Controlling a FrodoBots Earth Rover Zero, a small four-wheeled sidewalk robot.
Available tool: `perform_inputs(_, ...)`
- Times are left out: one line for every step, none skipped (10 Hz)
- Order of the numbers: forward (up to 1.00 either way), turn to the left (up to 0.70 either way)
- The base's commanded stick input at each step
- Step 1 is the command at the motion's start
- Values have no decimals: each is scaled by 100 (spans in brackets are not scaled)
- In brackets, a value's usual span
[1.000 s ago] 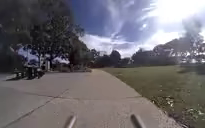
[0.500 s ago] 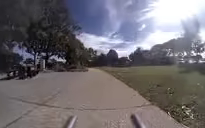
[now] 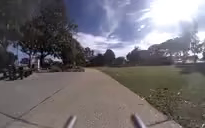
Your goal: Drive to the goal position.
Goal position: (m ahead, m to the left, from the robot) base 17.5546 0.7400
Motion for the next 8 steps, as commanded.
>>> perform_inputs(100, 0)
perform_inputs(100, 0)
perform_inputs(100, 0)
perform_inputs(100, 0)
perform_inputs(100, 0)
perform_inputs(100, 0)
perform_inputs(100, 0)
perform_inputs(100, 0)
